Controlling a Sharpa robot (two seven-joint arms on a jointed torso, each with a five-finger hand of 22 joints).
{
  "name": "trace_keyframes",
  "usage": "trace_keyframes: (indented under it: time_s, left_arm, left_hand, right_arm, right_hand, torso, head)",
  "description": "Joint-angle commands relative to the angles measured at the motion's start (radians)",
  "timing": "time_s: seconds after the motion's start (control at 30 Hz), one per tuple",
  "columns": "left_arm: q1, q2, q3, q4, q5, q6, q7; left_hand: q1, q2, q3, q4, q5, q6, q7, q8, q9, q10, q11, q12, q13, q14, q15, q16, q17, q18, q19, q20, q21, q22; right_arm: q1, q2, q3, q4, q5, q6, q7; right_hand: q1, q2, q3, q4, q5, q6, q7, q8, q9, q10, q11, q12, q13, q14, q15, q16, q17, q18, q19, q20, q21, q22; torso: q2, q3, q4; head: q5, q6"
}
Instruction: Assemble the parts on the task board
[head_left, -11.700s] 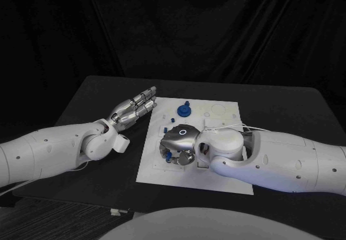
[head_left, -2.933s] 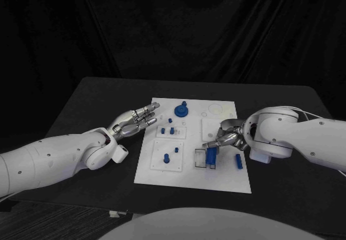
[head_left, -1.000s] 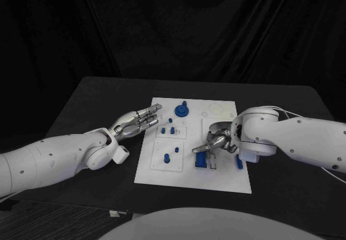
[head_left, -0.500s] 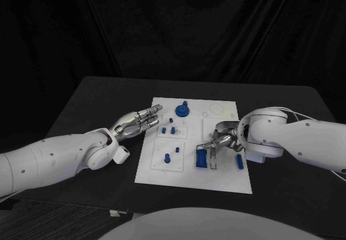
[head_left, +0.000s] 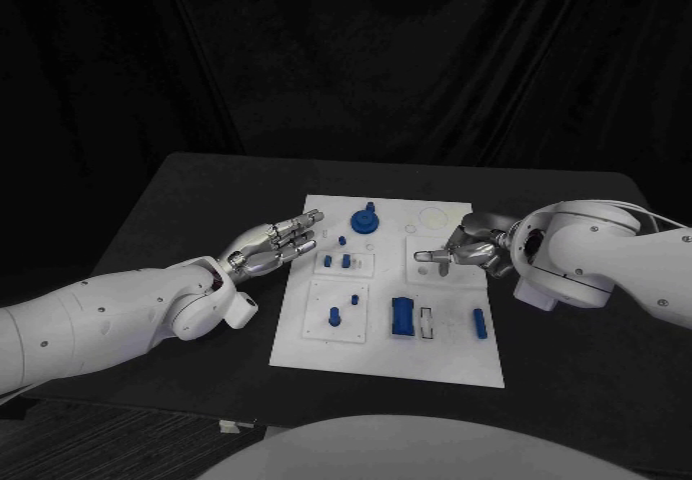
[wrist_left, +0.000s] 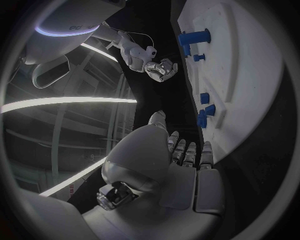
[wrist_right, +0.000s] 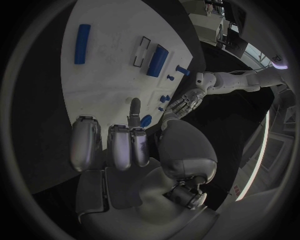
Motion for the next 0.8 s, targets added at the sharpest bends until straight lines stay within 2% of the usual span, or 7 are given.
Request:
trace_keyframes:
  time_s: [0.03, 0.27, 0.43, 0.57, 0.63, 0.73, 0.8]
  left_arm:
    - [-0.002, 0.000, 0.001, 0.001, 0.001, 0.006, 0.106]
    - [-0.002, -0.002, 0.001, 0.001, 0.001, 0.005, 0.106]
    - [-0.002, -0.002, 0.001, 0.002, 0.001, 0.006, 0.106]
    - [-0.002, -0.003, 0.001, 0.002, 0.001, 0.006, 0.105]
    - [-0.002, -0.003, 0.001, 0.002, 0.001, 0.006, 0.105]
    - [-0.002, -0.004, 0.001, 0.002, 0.001, 0.006, 0.105]
    - [-0.002, -0.005, 0.001, 0.002, 0.001, 0.007, 0.104]
  left_hand:
    - [0.015, -0.008, 0.008, 0.009, 0.010, -0.003, -0.004, 0.009, 0.013, -0.006, 0.011, 0.012, 0.000, 0.000, 0.015, -0.010, -0.007, -0.034, 0.009, 0.002, -0.009, -0.003]
    - [0.016, -0.008, 0.008, 0.008, 0.011, -0.002, -0.005, 0.009, 0.013, -0.005, 0.012, 0.014, 0.001, 0.000, 0.016, -0.010, -0.007, -0.033, 0.009, 0.003, -0.009, -0.003]
    - [0.016, -0.008, 0.008, 0.008, 0.011, -0.002, -0.005, 0.009, 0.013, -0.004, 0.013, 0.015, 0.001, 0.000, 0.017, -0.010, -0.007, -0.033, 0.009, 0.004, -0.009, -0.003]
    - [0.016, -0.008, 0.008, 0.008, 0.011, -0.002, -0.005, 0.009, 0.013, -0.004, 0.014, 0.016, 0.001, 0.000, 0.018, -0.010, -0.007, -0.033, 0.009, 0.005, -0.009, -0.003]
    - [0.016, -0.008, 0.008, 0.008, 0.011, -0.002, -0.005, 0.009, 0.013, -0.004, 0.014, 0.016, 0.001, 0.000, 0.018, -0.010, -0.007, -0.033, 0.009, 0.005, -0.009, -0.003]
    - [0.016, -0.008, 0.008, 0.008, 0.011, -0.002, -0.005, 0.009, 0.013, -0.004, 0.014, 0.016, 0.001, 0.000, 0.018, -0.010, -0.007, -0.033, 0.009, 0.005, -0.009, -0.003]
    - [0.016, -0.008, 0.008, 0.008, 0.011, 0.000, -0.005, 0.010, 0.013, -0.003, 0.016, 0.019, 0.001, 0.000, 0.019, -0.010, -0.007, -0.034, 0.009, 0.006, -0.009, -0.003]
  right_arm:
    - [0.007, -0.021, -0.001, 0.016, 0.005, -0.055, 0.070]
    - [0.000, -0.064, -0.001, 0.039, -0.116, -0.023, 0.027]
    - [-0.013, -0.076, -0.001, 0.041, -0.183, 0.040, -0.026]
    - [-0.024, -0.081, -0.001, 0.042, -0.205, 0.075, -0.049]
    - [-0.031, -0.084, -0.001, 0.042, -0.218, 0.091, -0.059]
    - [-0.037, -0.085, -0.001, 0.043, -0.239, 0.111, -0.070]
    - [-0.041, -0.086, -0.001, 0.045, -0.258, 0.129, -0.076]
  right_hand:
    - [0.119, 0.011, -0.002, -0.038, 0.096, -0.038, 0.004, 0.018, 0.013, 0.108, 0.011, 0.017, 0.277, 0.088, 0.007, 0.026, 0.173, -0.001, 0.049, 0.007, 0.025, 0.211]
    - [0.208, 0.019, -0.016, -0.060, 0.183, -0.039, 0.005, 0.028, -0.006, 0.108, 0.013, 0.017, 0.277, 0.085, 0.009, 0.018, 0.158, 0.001, 0.045, 0.011, 0.022, 0.209]
    - [0.217, 0.025, -0.025, -0.055, 0.188, -0.027, 0.004, 0.024, -0.024, 0.108, 0.013, 0.017, 0.277, 0.077, 0.009, -0.005, 0.123, 0.006, 0.037, 0.012, -0.002, 0.201]
    - [0.231, 0.039, -0.052, -0.038, 0.185, 0.014, 0.002, -0.023, -0.102, 0.108, 0.012, 0.017, 0.277, 0.069, 0.007, -0.037, 0.075, 0.010, 0.029, 0.011, -0.025, 0.194]
    - [0.239, 0.049, -0.070, -0.028, 0.186, 0.014, 0.014, -0.077, -0.171, 0.108, 0.019, 0.017, 0.277, 0.062, 0.012, -0.063, 0.038, 0.016, 0.020, 0.017, -0.058, 0.184]
    - [0.236, 0.053, -0.078, -0.022, 0.186, 0.027, 0.014, -0.088, -0.192, 0.108, 0.020, 0.017, 0.277, 0.062, 0.014, -0.065, 0.033, 0.018, 0.020, 0.016, -0.062, 0.183]
    - [0.227, 0.059, -0.093, -0.010, 0.170, 0.070, 0.007, -0.091, -0.218, 0.108, 0.015, 0.017, 0.277, 0.063, 0.011, -0.067, 0.031, 0.018, 0.021, 0.015, -0.064, 0.183]
  torso:
    - [0.000, -0.0001, 0.0003]
    - [-0.001, -0.0005, 0.0003]
    - [-0.002, -0.0012, 0.0004]
    - [-0.001, -0.0016, 0.0006]
    - [-0.001, -0.0013, -0.0002]
    - [-0.001, -0.0014, -0.0006]
    - [-0.001, -0.0014, 0.0000]
  head:
    - [0.001, 0.000]
    - [-0.002, 0.000]
    - [-0.001, 0.000]
    - [0.000, 0.000]
    - [0.000, 0.000]
    - [0.002, 0.000]
    - [0.002, 0.000]
